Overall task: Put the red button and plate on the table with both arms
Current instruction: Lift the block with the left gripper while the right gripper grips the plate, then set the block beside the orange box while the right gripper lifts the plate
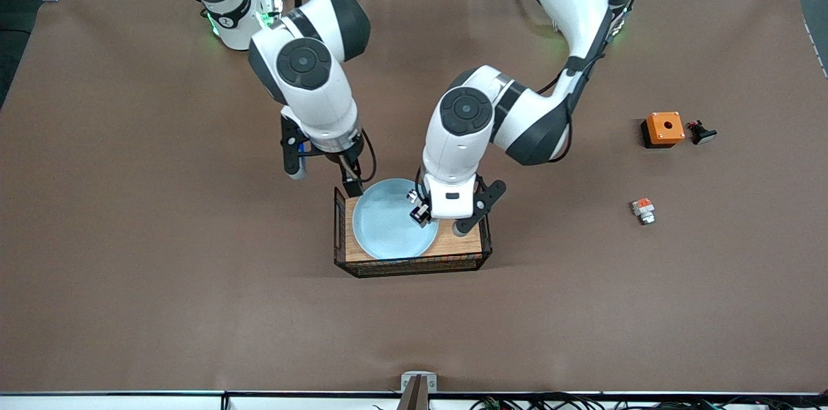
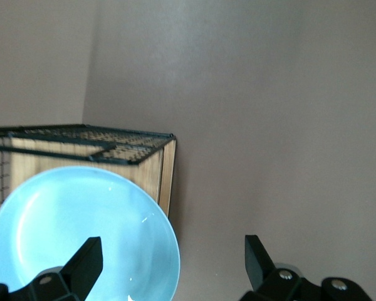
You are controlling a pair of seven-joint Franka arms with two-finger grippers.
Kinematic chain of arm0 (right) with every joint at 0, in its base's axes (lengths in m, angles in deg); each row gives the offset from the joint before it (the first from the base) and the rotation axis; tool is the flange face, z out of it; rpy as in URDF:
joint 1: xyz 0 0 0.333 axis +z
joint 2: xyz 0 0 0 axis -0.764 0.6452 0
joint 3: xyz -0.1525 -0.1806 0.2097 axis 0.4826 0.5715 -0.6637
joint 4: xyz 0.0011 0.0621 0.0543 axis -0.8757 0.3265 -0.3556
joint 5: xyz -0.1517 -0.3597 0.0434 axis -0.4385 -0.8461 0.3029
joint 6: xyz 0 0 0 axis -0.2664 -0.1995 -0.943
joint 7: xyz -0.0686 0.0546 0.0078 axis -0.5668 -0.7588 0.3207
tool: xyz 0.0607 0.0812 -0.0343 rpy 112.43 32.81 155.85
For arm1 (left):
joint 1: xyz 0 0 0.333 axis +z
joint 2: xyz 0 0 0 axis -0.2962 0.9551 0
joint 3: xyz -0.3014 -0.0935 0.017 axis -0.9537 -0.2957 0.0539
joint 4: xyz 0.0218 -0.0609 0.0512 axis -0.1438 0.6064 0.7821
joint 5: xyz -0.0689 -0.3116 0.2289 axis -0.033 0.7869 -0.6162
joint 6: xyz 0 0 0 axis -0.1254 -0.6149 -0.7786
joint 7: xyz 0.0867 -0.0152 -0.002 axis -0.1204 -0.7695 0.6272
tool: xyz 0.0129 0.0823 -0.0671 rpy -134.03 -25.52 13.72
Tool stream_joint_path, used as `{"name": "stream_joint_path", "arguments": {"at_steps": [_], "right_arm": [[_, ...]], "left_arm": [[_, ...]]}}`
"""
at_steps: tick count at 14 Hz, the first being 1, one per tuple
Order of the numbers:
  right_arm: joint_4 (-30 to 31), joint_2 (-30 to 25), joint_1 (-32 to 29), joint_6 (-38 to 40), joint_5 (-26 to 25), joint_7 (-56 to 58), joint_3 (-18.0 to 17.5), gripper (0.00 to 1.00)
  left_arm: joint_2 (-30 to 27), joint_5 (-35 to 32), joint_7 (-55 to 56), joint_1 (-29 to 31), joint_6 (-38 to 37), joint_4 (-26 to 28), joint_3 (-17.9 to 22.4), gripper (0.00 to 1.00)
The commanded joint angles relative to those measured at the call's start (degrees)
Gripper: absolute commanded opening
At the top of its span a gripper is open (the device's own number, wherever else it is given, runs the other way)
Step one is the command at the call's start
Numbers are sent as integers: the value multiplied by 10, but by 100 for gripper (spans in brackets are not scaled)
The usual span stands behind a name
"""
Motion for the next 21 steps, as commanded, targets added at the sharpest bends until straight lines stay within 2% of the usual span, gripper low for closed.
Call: {"name": "stream_joint_path", "arguments": {"at_steps": [1, 4, 8, 13, 15, 17, 19, 21], "right_arm": [[-50, 42, 16, 6, -14, -37, 6, 100], [-54, 60, 24, -10, -14, -53, 7, 99], [-55, 82, 33, -20, -29, -64, 7, 97], [-61, 98, 35, -27, -36, -68, 8, 87], [-63, 102, 35, -35, -36, -68, 8, 79], [-64, 102, 35, -37, -36, -68, 8, 66], [-67, 102, 35, -37, -35, -68, 8, 52], [-68, 102, 35, -37, -36, -68, 8, 39]], "left_arm": [[-37, 29, -45, 15, -44, 2, 3, 0], [-67, 32, -99, 40, -101, 4, 2, 0], [-102, 31, -243, 88, -190, 8, 5, 0], [-131, 28, -441, 183, -248, 24, 5, 0], [-141, 27, -526, 227, -266, 25, 5, 0], [-156, 27, -614, 270, -291, 27, 5, 0], [-191, 26, -687, 306, -301, 56, 5, 0], [-233, 7, -718, 314, -301, 99, 6, 0]]}}
